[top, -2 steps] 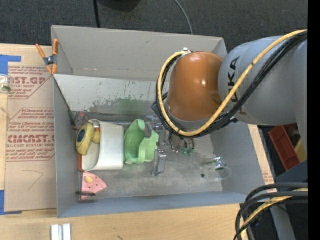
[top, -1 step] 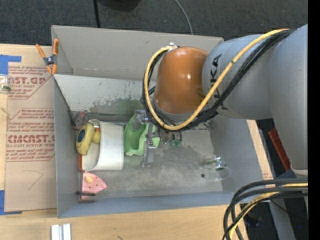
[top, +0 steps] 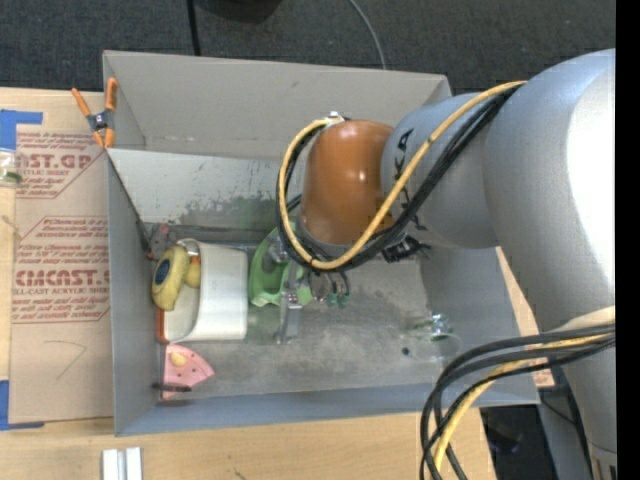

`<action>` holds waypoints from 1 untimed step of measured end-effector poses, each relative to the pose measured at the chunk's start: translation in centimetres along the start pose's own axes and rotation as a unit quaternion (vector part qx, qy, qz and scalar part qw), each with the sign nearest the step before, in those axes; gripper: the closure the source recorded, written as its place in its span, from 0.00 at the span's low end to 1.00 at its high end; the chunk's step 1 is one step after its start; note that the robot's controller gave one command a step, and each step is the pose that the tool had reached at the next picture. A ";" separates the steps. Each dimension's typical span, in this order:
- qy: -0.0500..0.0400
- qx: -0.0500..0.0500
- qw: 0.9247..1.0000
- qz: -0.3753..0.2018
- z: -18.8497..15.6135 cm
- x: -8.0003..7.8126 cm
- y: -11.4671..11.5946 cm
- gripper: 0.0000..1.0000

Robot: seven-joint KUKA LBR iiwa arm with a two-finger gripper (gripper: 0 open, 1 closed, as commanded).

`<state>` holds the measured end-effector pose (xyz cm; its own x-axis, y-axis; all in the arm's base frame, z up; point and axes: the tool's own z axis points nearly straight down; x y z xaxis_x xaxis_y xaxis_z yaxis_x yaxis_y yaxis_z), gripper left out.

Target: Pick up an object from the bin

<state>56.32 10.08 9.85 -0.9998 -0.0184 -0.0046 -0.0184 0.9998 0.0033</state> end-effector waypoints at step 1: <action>0.004 0.002 0.999 -0.037 2.0 -1.0 -0.3 0.00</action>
Offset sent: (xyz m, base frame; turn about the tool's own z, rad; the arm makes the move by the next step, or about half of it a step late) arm 0.0264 0.0111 -0.0285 0.1343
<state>57.30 9.83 7.84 -0.9958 -0.0914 0.0040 -0.0914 0.9958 -0.0012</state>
